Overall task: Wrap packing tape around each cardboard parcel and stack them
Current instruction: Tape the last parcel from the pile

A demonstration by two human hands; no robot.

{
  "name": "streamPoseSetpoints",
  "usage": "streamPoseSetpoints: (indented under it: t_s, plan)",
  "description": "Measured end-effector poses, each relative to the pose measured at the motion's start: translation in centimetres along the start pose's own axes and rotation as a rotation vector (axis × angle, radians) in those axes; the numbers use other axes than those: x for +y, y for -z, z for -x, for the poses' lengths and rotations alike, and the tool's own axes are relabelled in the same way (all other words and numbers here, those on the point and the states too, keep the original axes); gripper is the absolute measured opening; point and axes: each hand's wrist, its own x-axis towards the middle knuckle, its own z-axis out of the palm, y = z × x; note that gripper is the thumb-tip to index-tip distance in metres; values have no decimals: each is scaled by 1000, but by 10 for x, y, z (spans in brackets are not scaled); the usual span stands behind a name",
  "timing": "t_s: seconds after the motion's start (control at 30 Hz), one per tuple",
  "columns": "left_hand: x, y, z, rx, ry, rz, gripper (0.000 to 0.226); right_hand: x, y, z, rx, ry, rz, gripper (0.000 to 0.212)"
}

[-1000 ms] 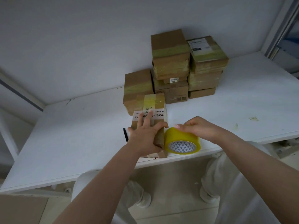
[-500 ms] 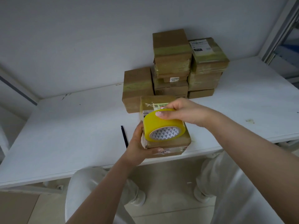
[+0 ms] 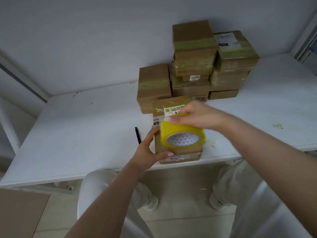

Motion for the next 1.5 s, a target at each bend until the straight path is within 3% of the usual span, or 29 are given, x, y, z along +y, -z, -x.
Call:
streamPoseSetpoints:
  t_s: [0.07, 0.17, 0.33, 0.5, 0.57, 0.73, 0.83, 0.93, 1.23, 1.4, 1.5]
  plan:
    - [2, 0, 2, -33, -34, 6, 84, 17, 30, 14, 55, -52, 46, 82]
    - [2, -2, 1, -42, -31, 25, 85, 56, 59, 36, 86, -190, 170, 61]
    - [2, -3, -1, -52, -8, 21, 86, 108, 39, 32, 97, -290, 148, 61]
    - [5, -2, -2, -66, 16, -30, 87, 129, 12, 25, 122, -345, 61, 43]
    - [13, -2, -4, -41, 35, -183, 90, 131, 8, 23, 137, -339, 37, 40]
    - [60, -40, -17, -29, 95, -941, 125, 133, 8, 24, 159, -330, 0, 43]
    - [70, -85, -28, -93, 33, -1174, 126, 132, 7, 25, 166, -330, -10, 43]
    - [63, -98, -40, -149, 76, -1285, 115, 134, 8, 25, 164, -324, -18, 43]
    - [65, -70, -35, -31, -22, -925, 76, 89, 37, 28, 184, -155, -110, 42]
    - [55, -44, -28, -14, -242, -207, 73, 26, 67, 25, 72, -2, -58, 76]
    - [36, -36, -15, -57, -131, 85, 74, -1, 63, 17, -66, 42, -28, 81]
